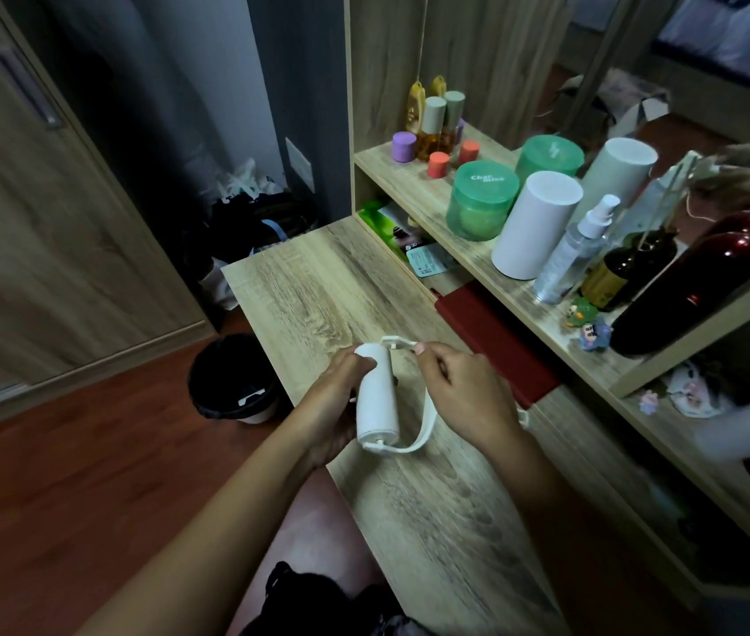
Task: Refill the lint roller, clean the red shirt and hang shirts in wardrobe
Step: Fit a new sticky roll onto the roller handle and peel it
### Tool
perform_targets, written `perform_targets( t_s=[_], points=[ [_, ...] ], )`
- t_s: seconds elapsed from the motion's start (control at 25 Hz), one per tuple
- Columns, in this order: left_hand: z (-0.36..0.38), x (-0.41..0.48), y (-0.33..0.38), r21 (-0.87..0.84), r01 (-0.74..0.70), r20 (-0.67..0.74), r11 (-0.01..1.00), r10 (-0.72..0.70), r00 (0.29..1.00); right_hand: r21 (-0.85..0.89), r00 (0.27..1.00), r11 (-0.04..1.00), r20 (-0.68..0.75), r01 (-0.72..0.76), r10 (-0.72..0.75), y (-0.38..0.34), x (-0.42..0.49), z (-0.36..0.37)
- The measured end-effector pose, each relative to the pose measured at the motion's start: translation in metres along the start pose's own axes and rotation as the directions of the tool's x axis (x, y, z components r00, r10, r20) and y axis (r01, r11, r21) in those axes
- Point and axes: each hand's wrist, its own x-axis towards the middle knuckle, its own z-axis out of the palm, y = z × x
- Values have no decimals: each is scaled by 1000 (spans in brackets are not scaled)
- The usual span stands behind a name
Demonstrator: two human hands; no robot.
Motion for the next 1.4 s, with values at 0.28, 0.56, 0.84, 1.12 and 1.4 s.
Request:
perform_targets(
  t_s=[0.28, 0.56, 0.84, 1.12, 1.4],
  points=[
    [22, -9, -3, 65, -33, -99, 997, 39, 994, -1, 997, 998, -48, -56, 56, -5, -5, 8],
    [25, -18, -8, 109, -105, -153, 989, 121, 981, 34, 997, 999, -64, -43, 45, -10, -10, 8],
    [26, -26, 0, 251, -152, -114, 956, 185, 976, 97, 994, 994, -93, -54, 63, -13, -12, 9],
    [24, -29, 8, 330, -187, -96, 925, 230, 969, 141, 992, 990, -123, -18, 35, -21, -10, 6],
    [20, -34, 13, 352, -205, -89, 913, 251, 964, 173, 990, 985, -134, -9, 33, -24, -7, 10]
  ],
)
